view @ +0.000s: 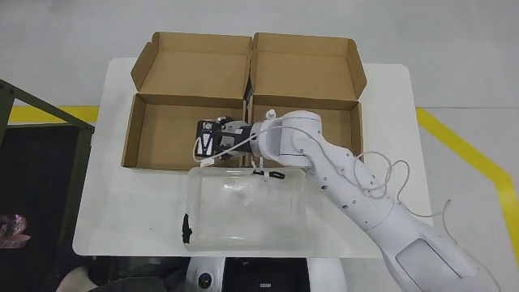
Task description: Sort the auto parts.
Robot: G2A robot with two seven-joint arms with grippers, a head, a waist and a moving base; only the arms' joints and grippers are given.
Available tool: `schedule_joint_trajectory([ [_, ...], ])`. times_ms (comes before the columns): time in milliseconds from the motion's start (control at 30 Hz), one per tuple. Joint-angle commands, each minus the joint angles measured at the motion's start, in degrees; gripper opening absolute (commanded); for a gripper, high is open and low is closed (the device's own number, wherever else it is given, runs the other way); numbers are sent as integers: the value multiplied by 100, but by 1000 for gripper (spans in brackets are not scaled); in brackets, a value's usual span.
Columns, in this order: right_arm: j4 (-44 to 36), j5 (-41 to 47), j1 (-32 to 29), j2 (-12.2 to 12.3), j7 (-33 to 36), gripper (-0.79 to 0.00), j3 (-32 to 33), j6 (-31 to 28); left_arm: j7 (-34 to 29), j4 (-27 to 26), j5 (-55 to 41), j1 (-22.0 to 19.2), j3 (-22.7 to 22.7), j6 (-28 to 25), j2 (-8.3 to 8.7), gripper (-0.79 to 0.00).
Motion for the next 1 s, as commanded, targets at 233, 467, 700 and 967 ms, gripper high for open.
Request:
schedule_joint_trajectory([
  [233,-1381,-170,-1000,326,-99,-400,900,-219,0,0,0,0,0,0,0,0],
  [467,-2351,-547,-2058,586,-607,-351,1897,-184,0,0,0,0,0,0,0,0],
  [700,-2879,-692,-3132,809,-1404,-348,3188,-191,0,0,0,0,0,0,0,0],
  [967,-3122,-803,-4139,956,-2487,-305,4426,19,0,0,0,0,0,0,0,0],
])
